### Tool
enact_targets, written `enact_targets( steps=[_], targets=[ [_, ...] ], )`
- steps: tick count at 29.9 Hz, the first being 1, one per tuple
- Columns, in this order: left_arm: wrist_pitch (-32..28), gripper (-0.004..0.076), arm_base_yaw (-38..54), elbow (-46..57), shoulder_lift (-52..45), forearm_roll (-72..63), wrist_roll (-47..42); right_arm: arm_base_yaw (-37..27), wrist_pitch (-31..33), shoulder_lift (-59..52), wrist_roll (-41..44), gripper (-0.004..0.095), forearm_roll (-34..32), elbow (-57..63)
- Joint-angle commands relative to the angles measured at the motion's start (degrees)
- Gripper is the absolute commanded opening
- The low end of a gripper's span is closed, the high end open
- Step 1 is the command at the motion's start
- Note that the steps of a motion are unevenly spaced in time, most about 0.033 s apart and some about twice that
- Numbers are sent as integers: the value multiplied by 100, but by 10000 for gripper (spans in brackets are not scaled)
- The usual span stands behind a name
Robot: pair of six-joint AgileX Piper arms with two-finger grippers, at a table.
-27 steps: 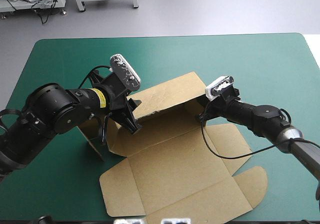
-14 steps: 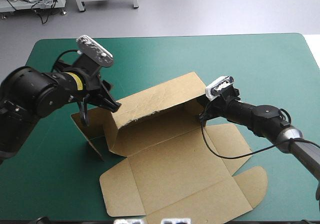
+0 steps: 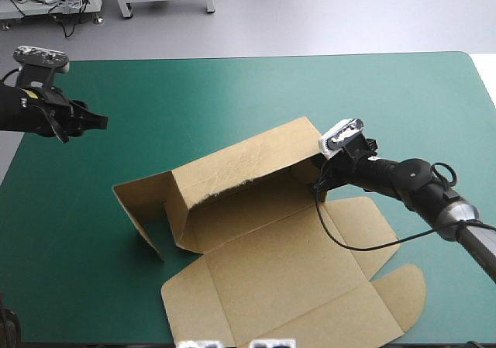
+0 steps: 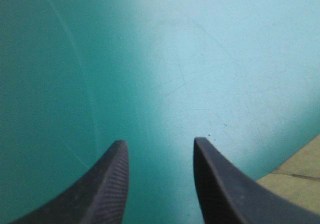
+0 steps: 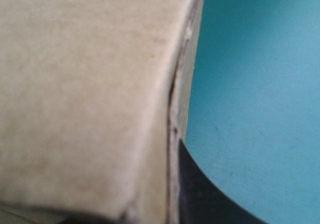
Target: Fold the box
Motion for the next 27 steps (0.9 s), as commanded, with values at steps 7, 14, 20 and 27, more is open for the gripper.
enact_targets(
  steps=[7,14,20,27],
  targets=[
    [-170,308,604,-143,-126,-627,339,24,3060,-359,3295,-18,-4177,-2050],
    [-26,308,607,-143,-126,-544,339,24,4881,-197,3513,-18,-4951,-3343],
    [235,308,607,-143,-126,-568,339,24,5035,327,4199,-18,-5149,-3841],
    [235,308,607,-143,-126,-847,352,24,5035,1547,4804,-18,-5778,-4358]
  ],
)
